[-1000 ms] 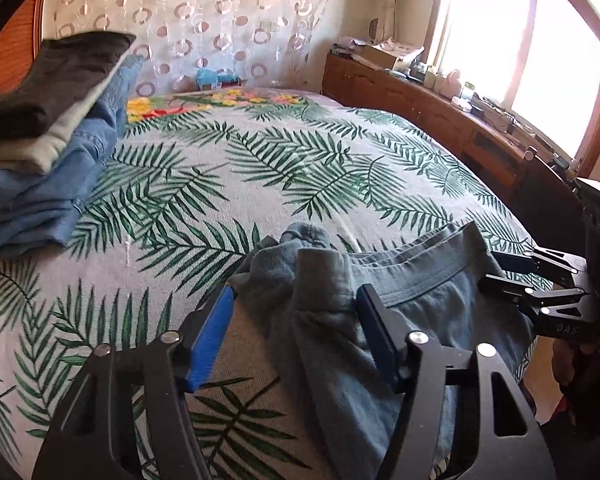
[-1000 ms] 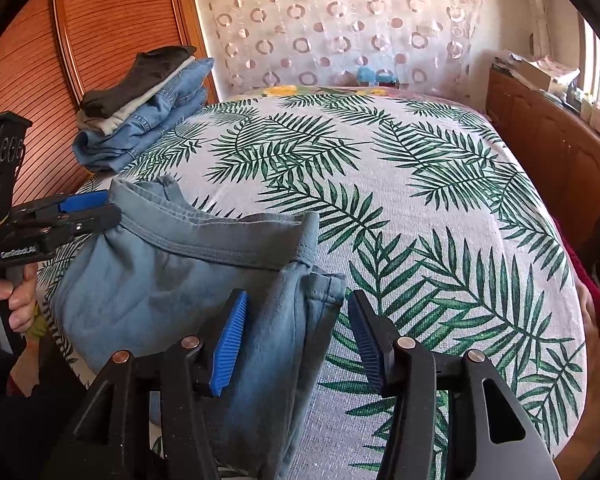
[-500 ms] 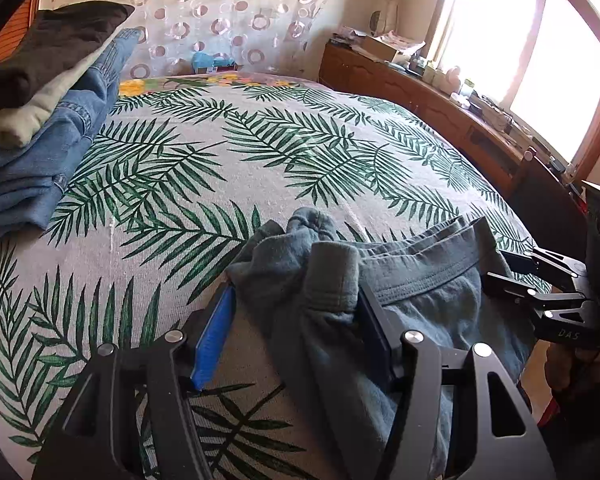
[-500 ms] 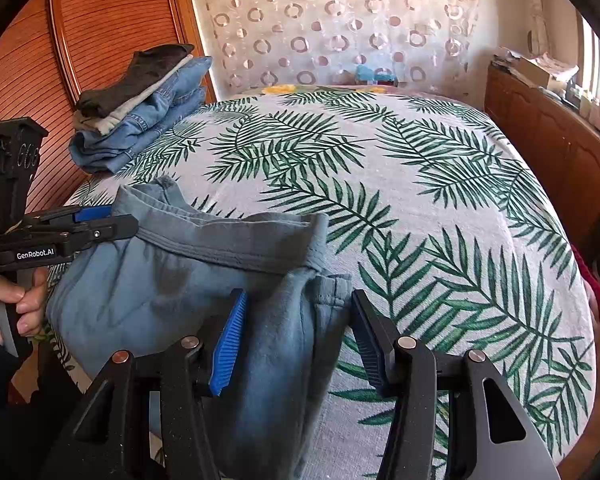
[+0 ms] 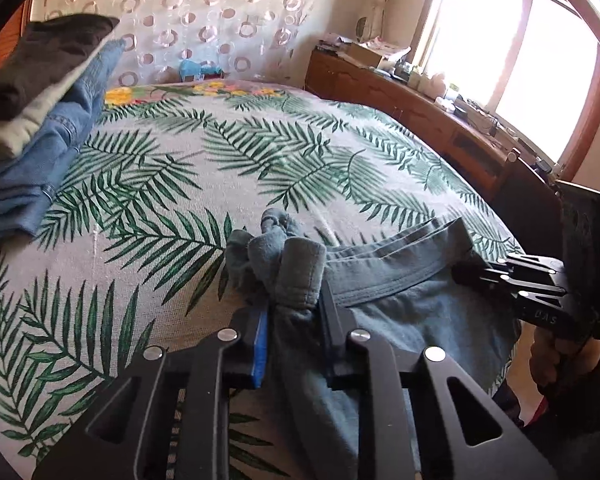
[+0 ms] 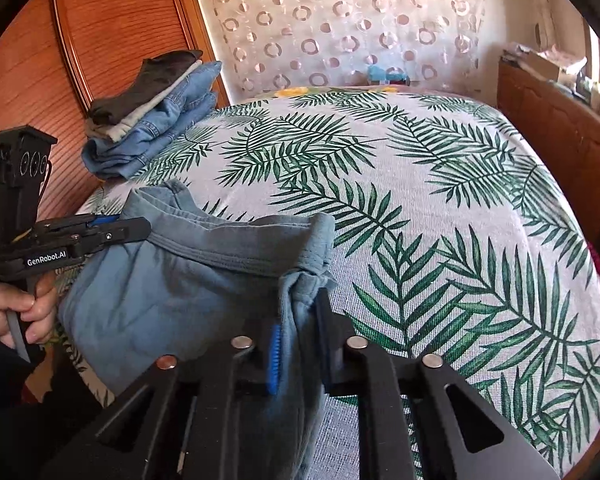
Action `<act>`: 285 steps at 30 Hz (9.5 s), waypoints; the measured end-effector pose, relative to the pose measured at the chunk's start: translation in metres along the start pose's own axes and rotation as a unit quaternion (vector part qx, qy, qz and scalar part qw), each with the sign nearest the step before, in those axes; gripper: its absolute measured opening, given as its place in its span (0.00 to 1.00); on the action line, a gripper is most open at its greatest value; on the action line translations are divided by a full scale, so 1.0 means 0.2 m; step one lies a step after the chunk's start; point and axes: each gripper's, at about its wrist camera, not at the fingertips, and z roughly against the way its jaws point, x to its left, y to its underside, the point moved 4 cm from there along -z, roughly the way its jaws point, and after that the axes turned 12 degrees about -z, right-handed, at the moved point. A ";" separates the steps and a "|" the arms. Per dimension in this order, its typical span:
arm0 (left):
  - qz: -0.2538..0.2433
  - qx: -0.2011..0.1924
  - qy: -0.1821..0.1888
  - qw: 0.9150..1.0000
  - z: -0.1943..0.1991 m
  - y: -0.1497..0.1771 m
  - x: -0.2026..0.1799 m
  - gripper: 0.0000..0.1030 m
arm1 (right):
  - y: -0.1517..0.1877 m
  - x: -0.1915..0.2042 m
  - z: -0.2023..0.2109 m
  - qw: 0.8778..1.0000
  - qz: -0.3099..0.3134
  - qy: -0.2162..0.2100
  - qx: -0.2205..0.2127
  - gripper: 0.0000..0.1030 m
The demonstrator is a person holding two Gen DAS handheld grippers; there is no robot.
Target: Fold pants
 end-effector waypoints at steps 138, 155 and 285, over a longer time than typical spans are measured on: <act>0.133 -0.179 -0.280 0.934 0.48 -0.32 1.21 0.49 | -1.60 0.83 -1.20 0.925 0.346 -0.131 -0.084 0.13; 0.131 -0.136 -0.290 0.938 0.41 -0.29 1.23 0.50 | -1.66 0.54 -1.17 0.952 0.279 -0.111 -0.062 0.35; -0.017 -0.161 -0.189 0.968 0.74 -0.37 -0.12 1.00 | -0.20 0.07 0.72 0.973 0.017 0.040 -0.229 0.83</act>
